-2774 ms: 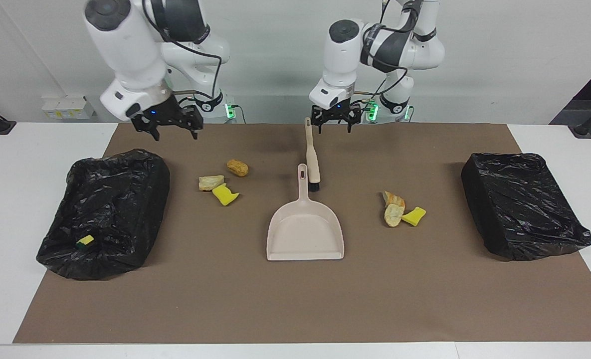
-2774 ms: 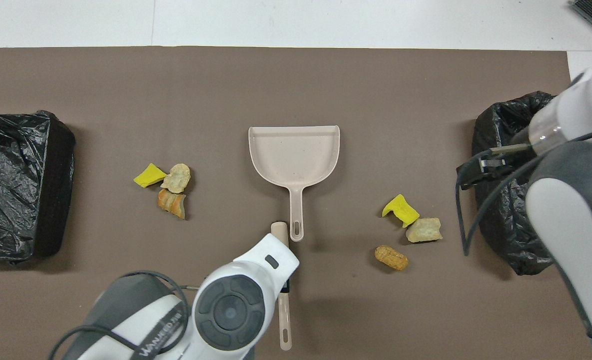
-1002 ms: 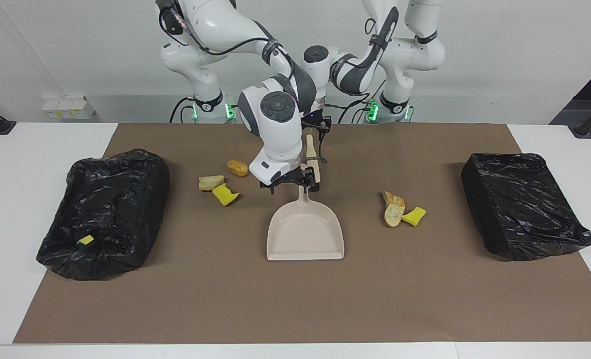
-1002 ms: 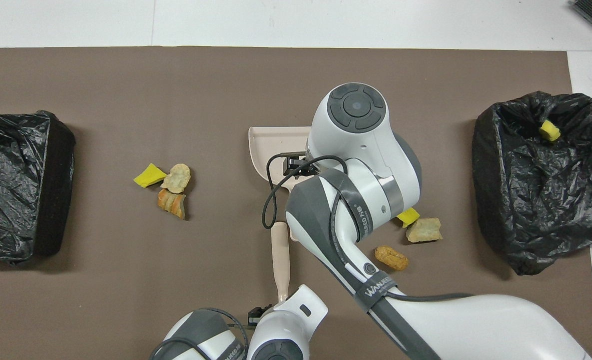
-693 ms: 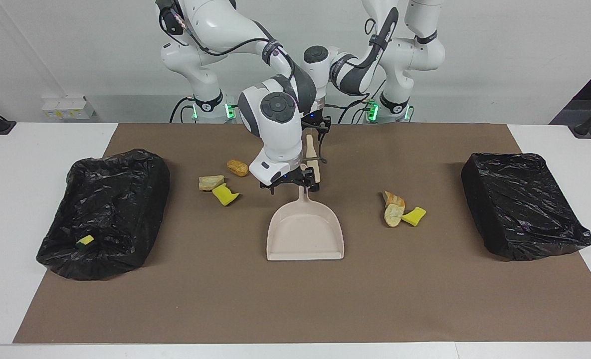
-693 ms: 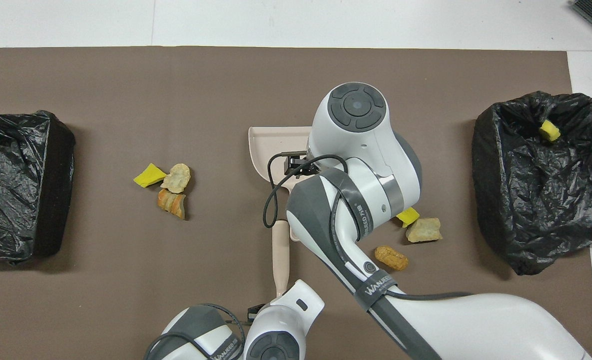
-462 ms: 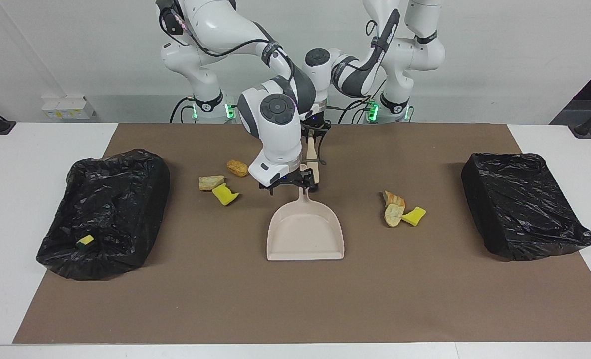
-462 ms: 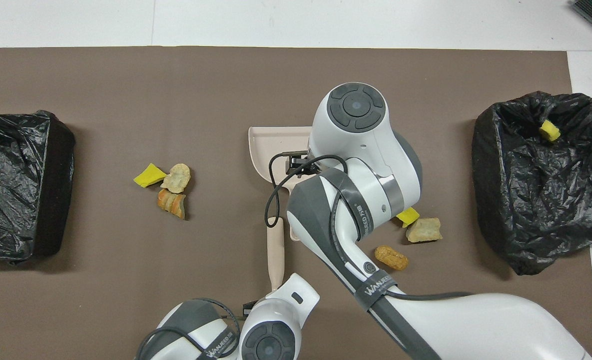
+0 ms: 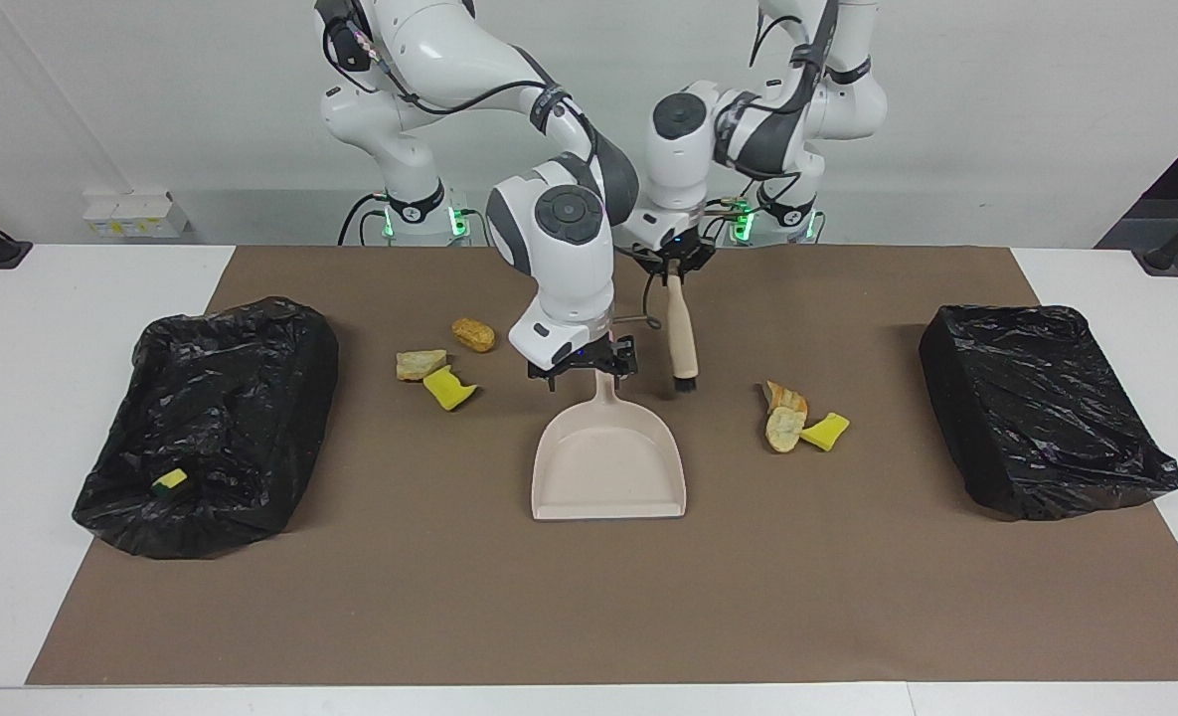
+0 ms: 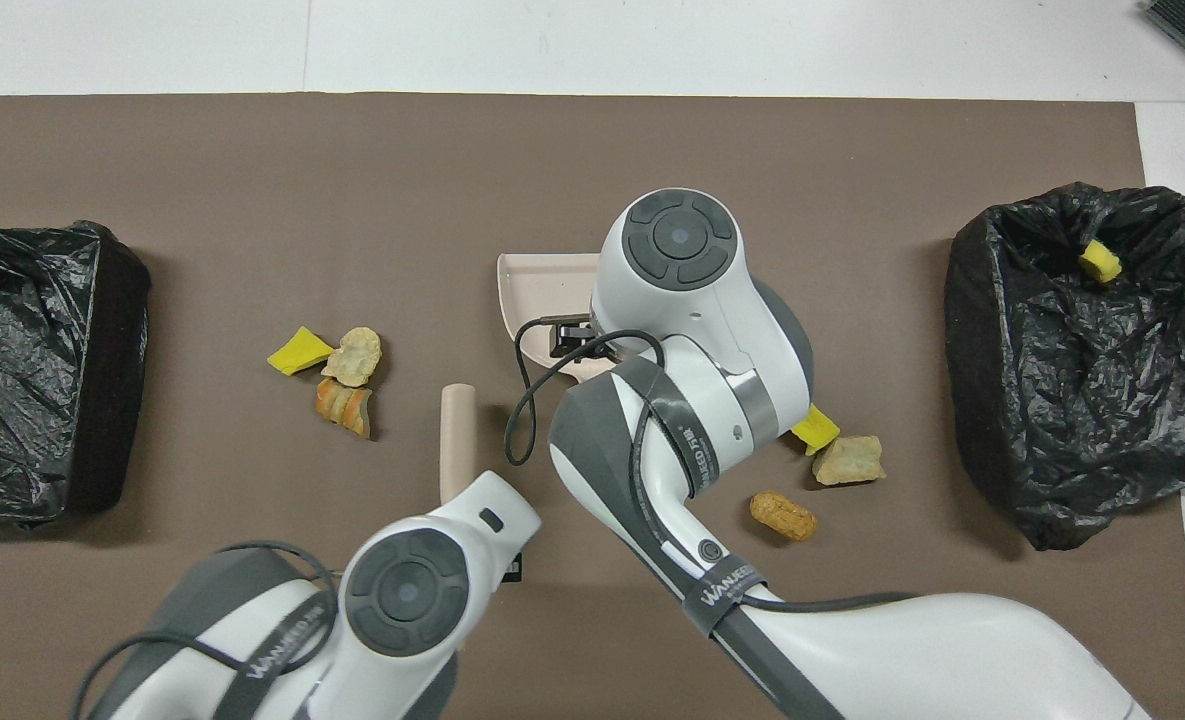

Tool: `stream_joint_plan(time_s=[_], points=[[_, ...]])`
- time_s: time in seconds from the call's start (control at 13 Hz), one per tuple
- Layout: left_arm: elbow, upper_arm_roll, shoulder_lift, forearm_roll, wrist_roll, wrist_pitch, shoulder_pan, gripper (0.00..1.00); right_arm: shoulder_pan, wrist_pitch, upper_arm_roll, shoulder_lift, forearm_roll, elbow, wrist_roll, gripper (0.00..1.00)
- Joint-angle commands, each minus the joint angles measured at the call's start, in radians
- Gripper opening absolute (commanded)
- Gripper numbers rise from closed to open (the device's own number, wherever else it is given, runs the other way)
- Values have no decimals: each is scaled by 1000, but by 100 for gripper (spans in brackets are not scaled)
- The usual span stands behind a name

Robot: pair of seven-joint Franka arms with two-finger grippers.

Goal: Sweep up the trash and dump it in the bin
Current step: 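Carry the brush with the left gripper behind the sponge and bread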

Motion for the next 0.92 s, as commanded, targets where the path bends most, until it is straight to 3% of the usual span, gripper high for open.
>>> stream_joint_plan(time_s=[0.0, 0.31, 0.54, 0.85], points=[[15, 122, -64, 3, 146, -77, 8, 0, 8, 36, 5, -18, -3, -64, 28, 100], [42, 295, -26, 5, 317, -51, 20, 0, 40, 36, 36, -32, 4, -126, 57, 95], [54, 433, 19, 12, 412, 62, 31, 0, 47, 51, 36, -47, 1, -167, 60, 76], [128, 484, 181, 95, 426, 131, 38, 0, 50, 51, 36, -73, -6, -221, 60, 73]])
